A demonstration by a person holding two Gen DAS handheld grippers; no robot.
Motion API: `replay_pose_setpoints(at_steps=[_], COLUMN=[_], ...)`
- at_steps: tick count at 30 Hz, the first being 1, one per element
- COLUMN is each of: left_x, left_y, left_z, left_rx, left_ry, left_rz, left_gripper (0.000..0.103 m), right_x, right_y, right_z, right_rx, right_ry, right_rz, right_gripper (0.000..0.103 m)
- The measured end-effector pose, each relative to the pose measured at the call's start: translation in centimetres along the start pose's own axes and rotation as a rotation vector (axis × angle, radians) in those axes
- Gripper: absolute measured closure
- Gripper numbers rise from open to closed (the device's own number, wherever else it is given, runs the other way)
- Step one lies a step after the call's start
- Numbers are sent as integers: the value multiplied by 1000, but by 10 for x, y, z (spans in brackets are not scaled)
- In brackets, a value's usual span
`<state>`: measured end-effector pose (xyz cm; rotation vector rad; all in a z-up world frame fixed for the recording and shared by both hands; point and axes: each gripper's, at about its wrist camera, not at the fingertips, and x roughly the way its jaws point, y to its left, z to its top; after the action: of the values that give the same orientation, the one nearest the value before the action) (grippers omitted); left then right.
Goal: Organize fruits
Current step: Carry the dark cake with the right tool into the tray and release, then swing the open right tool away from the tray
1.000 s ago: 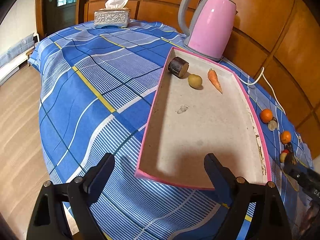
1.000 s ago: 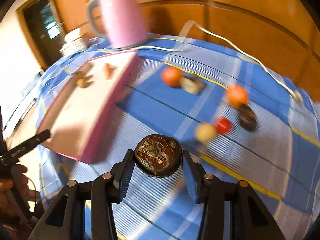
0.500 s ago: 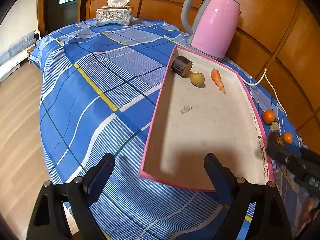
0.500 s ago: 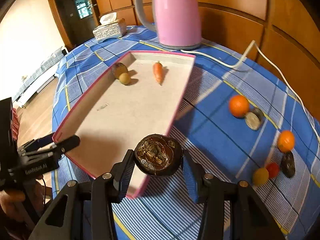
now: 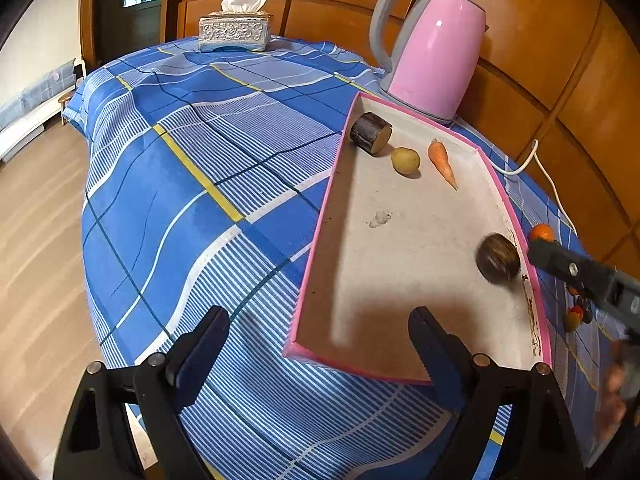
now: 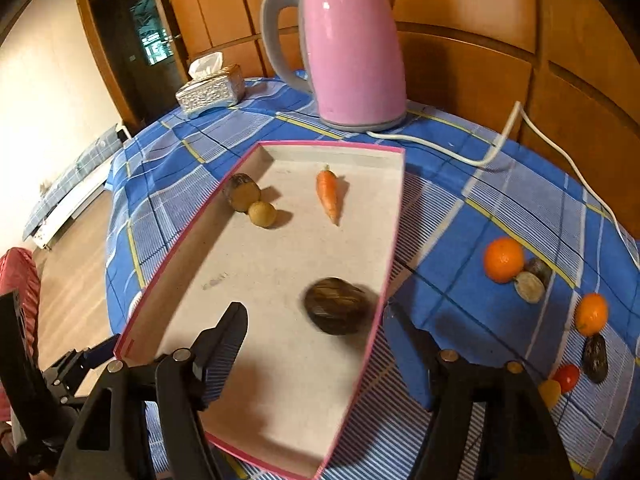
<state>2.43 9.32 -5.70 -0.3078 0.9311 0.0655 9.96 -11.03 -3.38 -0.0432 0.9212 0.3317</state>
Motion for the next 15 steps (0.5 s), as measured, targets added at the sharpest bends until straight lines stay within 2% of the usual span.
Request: replay_pose_setpoints(at_steps=[4,7,15], left_x=[0,0,-3], left_y=[-1,-2,-6], left_z=[0,-1,-2], left_rx=[5,8,15], left_ry=[0,3,-3], left_rz=[0,0,-18], left_gripper=[11,5,5], right_x=[-10,-21,-58], right_y=[-11,-22,-76], right_z=[-14,-26,-68], right_rx=[30,49,163], right_ry=[-7,-21,-39], right_rz=[-28,-60,-226], right_gripper=[31,31,28])
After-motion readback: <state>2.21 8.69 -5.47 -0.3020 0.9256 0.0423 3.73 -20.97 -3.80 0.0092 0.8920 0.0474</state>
